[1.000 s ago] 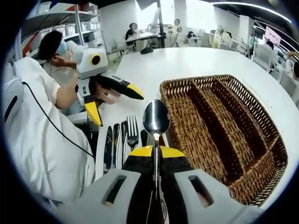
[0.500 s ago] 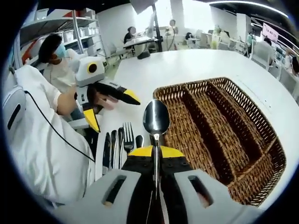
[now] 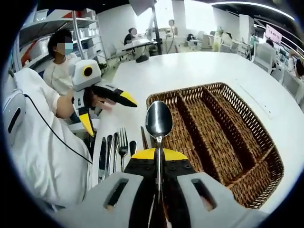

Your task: Arrange the knives, forks, and spoons in their matching storage slots by inserting each utensil handle-first until every utensil is classified and aligned in the correct compartment

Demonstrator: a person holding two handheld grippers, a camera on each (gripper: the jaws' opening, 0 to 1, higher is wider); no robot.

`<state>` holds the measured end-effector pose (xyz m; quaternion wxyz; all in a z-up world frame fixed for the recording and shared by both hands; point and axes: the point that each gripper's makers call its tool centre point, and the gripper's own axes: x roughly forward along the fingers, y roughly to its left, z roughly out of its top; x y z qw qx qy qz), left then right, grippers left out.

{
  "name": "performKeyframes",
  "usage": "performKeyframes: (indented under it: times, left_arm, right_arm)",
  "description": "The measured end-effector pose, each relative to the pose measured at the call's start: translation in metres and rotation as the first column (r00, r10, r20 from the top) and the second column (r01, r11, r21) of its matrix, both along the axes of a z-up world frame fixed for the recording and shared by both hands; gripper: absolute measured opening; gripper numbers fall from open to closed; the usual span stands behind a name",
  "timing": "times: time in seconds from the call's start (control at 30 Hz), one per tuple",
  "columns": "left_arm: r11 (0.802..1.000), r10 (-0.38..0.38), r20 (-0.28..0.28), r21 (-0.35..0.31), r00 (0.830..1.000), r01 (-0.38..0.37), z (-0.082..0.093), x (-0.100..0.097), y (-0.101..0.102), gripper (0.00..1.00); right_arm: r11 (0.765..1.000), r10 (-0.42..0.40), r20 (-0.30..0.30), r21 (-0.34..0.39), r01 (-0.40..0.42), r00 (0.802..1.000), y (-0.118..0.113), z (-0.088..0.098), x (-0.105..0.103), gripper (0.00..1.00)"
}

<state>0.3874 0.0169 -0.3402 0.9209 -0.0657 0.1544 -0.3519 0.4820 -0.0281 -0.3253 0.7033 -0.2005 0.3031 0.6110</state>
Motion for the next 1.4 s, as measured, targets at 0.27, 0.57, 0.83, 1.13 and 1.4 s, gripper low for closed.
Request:
performKeyframes:
  times: [0.27,0.57,0.83,1.13,1.4]
  left_arm:
    - [1.000,-0.001,0.000,-0.003,1.000,0.001,0.009,0.034,0.037,0.70]
    - [1.000,-0.008,0.005,-0.001,1.000,0.008,0.017,0.045,0.039,0.70]
    - [1.000,-0.013,0.008,0.000,1.000,0.013,0.020,0.044,0.025,0.70]
    - [1.000,-0.015,0.009,0.004,1.000,0.015,0.021,0.049,0.018,0.71]
    - [1.000,-0.016,0.006,0.006,1.000,0.016,0.022,0.060,0.022,0.71]
  right_arm:
    - [1.000,-0.006,0.008,-0.003,0.006,1.000,-0.001,0.002,0.013,0.01]
    - [1.000,-0.007,0.020,-0.009,0.007,1.000,0.002,0.003,0.025,0.01]
    - [1.000,-0.003,0.027,-0.018,0.003,1.000,0.005,0.001,0.033,0.01]
    - [1.000,-0.008,0.039,-0.027,0.009,0.999,0.006,-0.001,0.042,0.01]
    - [0.999,-0.011,0.042,-0.032,0.012,0.999,0.007,-0.002,0.055,0.01]
